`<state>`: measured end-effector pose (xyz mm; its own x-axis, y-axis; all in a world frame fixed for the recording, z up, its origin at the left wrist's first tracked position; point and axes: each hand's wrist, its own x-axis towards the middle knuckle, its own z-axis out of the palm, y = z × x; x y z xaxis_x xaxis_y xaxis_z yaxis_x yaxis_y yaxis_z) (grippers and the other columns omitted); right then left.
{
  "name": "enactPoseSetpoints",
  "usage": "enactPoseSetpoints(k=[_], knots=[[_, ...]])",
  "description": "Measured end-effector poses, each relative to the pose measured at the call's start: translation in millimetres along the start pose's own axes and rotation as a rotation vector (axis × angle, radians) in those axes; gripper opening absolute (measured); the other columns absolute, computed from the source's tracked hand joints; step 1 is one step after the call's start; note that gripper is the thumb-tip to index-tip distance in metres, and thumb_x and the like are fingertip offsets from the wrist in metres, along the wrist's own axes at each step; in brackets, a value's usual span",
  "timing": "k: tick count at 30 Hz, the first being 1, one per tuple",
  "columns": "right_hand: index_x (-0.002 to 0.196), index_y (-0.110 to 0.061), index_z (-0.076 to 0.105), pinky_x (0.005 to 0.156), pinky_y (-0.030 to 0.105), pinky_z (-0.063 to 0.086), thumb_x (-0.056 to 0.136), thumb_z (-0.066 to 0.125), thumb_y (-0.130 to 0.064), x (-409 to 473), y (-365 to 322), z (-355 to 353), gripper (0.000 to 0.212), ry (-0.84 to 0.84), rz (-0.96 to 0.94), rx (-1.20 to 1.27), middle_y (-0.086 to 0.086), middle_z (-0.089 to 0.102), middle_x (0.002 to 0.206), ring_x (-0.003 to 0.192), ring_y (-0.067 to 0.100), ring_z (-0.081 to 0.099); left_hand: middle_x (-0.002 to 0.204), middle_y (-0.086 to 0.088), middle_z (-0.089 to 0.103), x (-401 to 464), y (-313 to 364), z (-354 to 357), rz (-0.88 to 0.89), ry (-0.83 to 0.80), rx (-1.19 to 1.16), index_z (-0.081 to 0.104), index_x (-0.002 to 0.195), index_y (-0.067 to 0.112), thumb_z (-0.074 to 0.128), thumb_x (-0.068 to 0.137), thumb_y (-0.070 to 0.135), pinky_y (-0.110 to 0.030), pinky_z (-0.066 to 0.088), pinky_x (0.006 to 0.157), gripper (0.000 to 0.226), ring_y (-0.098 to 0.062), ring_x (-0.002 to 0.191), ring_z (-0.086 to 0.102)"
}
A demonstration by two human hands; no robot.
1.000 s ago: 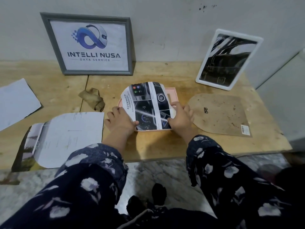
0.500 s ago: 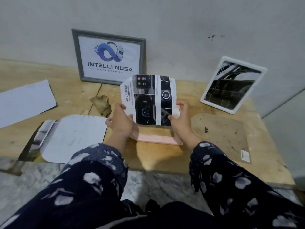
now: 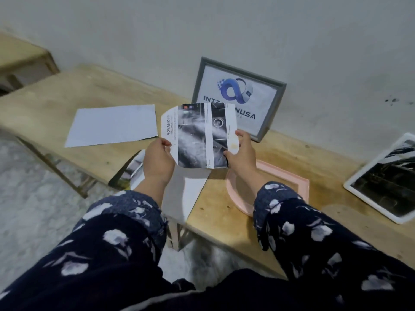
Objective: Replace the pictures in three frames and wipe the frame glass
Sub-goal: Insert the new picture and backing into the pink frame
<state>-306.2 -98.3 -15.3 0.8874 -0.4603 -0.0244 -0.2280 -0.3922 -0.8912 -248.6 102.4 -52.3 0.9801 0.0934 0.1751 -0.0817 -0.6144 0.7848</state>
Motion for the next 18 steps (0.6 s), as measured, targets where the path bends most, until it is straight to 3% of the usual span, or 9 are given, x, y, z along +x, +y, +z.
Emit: enactPoseSetpoints(k=[2,5,9,11,15,18], knots=[[0.134,-0.02,0.037,0.078,0.023,0.042,0.085,0.065,0.0,8.2,-13.4,32.8,0.06,-0.055,-0.054,-0.052,0.005,0.057,0.124,0.105,0.019,0.056,0.109,-0.011,0.062,14.8,-22.1,-22.8,-0.02,0.011,0.029,0.059,0.107,0.008,0.044,0.097,0.01,-0.035,0.046,0.08,0.018,-0.03,0.098,0.057],[0.127,-0.017,0.042,0.088,0.027,0.041,0.083,0.069,-0.008,21.4,-30.2,84.8,0.052,-0.093,-0.118,-0.159,0.005,0.053,0.128,0.115,0.022,0.051,0.112,-0.009,0.061,40.0,-53.6,-53.8,-0.062,0.034,0.098,0.06,0.11,0.012,0.044,0.097,0.012,-0.037,0.046,0.083,0.021,-0.03,0.1,0.057],[0.115,-0.013,0.056,0.08,0.013,0.03,0.086,0.067,-0.012,38.1,-46.1,153.4,0.031,-0.12,-0.158,-0.278,0.005,0.048,0.122,0.111,0.018,0.051,0.12,-0.009,0.055,82.3,-97.6,-87.8,-0.083,-0.015,0.171,0.062,0.111,0.013,0.045,0.097,0.014,-0.038,0.047,0.087,0.022,-0.03,0.098,0.059],[0.116,-0.013,0.059,0.08,0.013,0.03,0.088,0.064,-0.013,48.5,-54.0,187.3,0.028,-0.136,-0.153,-0.303,0.003,0.048,0.122,0.109,0.016,0.052,0.124,-0.008,0.052,105.9,-122.1,-99.8,-0.094,-0.08,0.201,0.062,0.115,0.015,0.046,0.097,0.017,-0.041,0.048,0.09,0.023,-0.029,0.095,0.06],[0.121,-0.013,0.059,0.095,0.023,0.038,0.09,0.06,-0.009,76.0,-62.3,247.2,0.031,-0.157,-0.119,-0.351,0.003,0.048,0.126,0.117,0.019,0.049,0.129,-0.008,0.05,148.1,-158.3,-112.3,-0.104,-0.154,0.308,0.06,0.122,0.017,0.051,0.095,0.021,-0.047,0.045,0.095,0.029,-0.029,0.112,0.054],[0.13,-0.013,0.054,0.103,0.029,0.034,0.092,0.056,-0.01,93.1,-64.6,277.5,0.038,-0.191,-0.104,-0.405,0.006,0.046,0.134,0.124,0.023,0.043,0.135,-0.008,0.047,172.2,-175.5,-116.1,-0.12,-0.192,0.355,0.057,0.128,0.017,0.052,0.095,0.023,-0.046,0.039,0.098,0.034,-0.028,0.124,0.044]])
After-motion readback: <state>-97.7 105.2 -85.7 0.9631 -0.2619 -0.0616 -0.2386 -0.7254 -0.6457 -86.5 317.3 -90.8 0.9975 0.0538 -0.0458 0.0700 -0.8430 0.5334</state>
